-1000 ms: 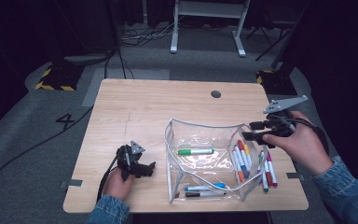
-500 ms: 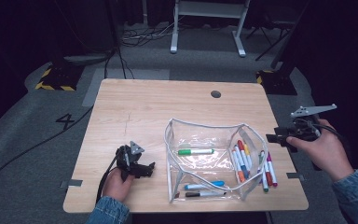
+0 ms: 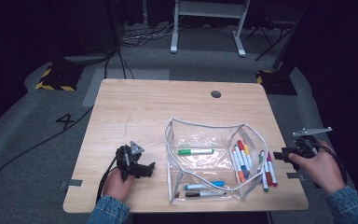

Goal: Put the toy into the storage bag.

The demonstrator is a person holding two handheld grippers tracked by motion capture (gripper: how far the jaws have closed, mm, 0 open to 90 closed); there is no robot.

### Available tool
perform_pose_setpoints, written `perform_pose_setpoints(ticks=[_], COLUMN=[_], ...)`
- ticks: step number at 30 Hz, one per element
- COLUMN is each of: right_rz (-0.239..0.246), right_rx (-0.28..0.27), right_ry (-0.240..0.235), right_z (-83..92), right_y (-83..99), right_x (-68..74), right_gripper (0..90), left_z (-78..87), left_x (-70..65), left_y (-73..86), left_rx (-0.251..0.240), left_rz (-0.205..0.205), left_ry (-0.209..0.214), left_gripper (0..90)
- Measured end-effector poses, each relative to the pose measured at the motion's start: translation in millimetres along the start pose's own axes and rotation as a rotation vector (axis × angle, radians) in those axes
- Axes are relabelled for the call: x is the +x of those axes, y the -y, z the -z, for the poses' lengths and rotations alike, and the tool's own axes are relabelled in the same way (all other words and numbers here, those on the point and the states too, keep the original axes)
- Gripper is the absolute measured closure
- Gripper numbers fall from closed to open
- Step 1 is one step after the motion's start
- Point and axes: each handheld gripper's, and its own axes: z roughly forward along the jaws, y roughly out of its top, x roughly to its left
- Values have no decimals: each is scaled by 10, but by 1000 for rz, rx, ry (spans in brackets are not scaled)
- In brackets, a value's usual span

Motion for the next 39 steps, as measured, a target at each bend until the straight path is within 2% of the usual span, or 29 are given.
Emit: perform_pose_setpoints(ticks=[8, 14, 19, 22, 23, 25, 30, 39], right_rz=[-31, -49, -71, -87, -84, -92, -98, -84], right_rx=[84, 152, 203, 219, 230, 239, 246, 165], right_ry=[7, 19, 52, 83, 106, 122, 111, 72], right_z=[-367, -576, -645, -645, -642, -639, -624, -334], right_y=[238, 307, 333, 337, 334, 326, 281, 88], right_x=[-118, -172, -212, -243, -260, -272, -290, -260], right_gripper=[541, 564, 670, 756, 769, 773, 774, 774], left_z=[1, 1, 1, 1, 0, 1, 0, -1], left_x=[1, 0, 1, 1, 0, 1, 1, 0], left_y=[0, 0, 0, 0, 0, 0, 0, -1], left_rx=[1, 1, 0, 0, 0, 0, 0, 0], left_rz=[-2, -1, -2, -2, 0, -2, -1, 0], left_ry=[-1, 0, -1, -1, 0, -1, 0, 1], left_gripper=[0, 0, 0, 0, 0, 0, 0, 0])
